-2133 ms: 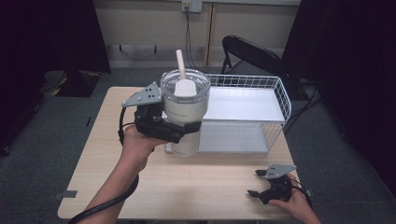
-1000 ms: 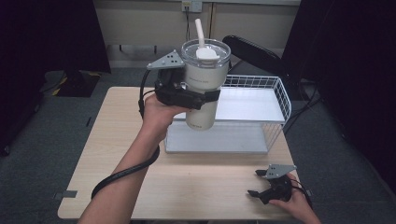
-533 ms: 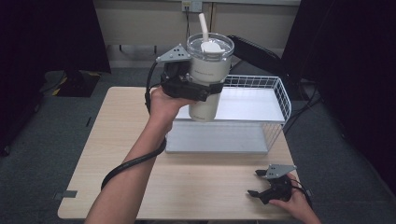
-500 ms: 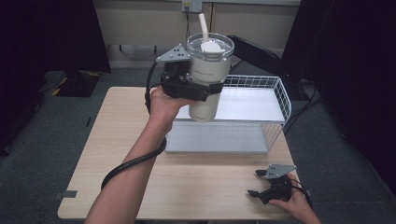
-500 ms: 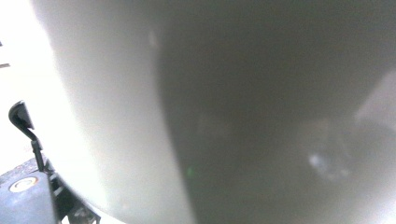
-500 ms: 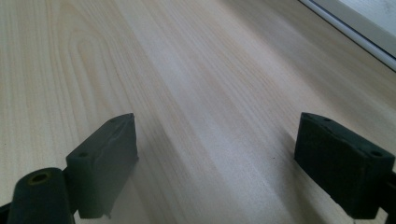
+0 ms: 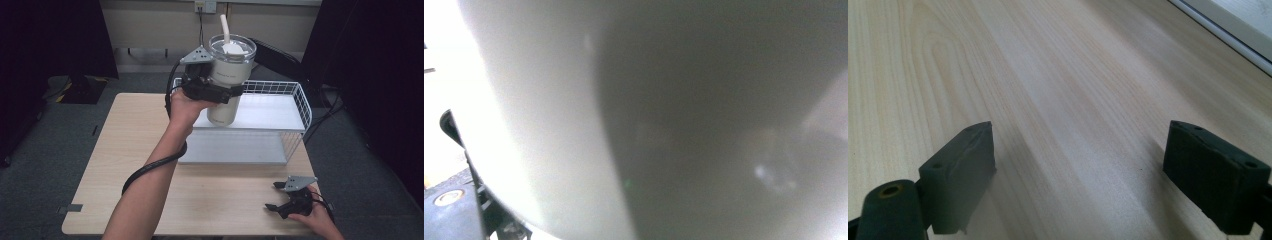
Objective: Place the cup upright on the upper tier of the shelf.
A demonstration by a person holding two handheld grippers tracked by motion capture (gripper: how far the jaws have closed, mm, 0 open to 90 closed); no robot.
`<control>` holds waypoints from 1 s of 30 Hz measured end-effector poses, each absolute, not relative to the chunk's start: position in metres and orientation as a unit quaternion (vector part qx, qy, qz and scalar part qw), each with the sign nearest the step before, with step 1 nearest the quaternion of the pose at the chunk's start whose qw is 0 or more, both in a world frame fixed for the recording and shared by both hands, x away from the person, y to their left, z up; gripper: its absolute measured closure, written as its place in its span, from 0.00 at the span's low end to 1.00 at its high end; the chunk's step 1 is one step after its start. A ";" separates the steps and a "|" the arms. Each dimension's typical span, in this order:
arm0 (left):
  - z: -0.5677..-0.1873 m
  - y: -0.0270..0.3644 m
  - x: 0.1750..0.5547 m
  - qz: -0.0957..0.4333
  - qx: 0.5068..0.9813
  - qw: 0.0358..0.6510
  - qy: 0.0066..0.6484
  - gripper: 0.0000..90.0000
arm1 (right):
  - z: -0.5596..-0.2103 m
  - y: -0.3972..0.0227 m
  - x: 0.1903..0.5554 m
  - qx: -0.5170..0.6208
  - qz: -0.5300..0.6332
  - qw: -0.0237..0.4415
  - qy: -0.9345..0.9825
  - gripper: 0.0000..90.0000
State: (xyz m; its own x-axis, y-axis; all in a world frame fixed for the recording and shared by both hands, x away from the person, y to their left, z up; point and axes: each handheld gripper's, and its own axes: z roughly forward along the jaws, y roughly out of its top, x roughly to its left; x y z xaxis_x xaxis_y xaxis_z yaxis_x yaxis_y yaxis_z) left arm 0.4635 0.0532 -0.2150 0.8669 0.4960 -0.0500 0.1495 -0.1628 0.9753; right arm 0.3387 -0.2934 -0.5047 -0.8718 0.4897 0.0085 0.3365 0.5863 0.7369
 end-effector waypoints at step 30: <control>-0.237 0.031 0.495 0.166 0.744 0.602 0.235 0.10 | -0.504 -0.294 0.339 0.233 0.390 0.097 0.886 0.14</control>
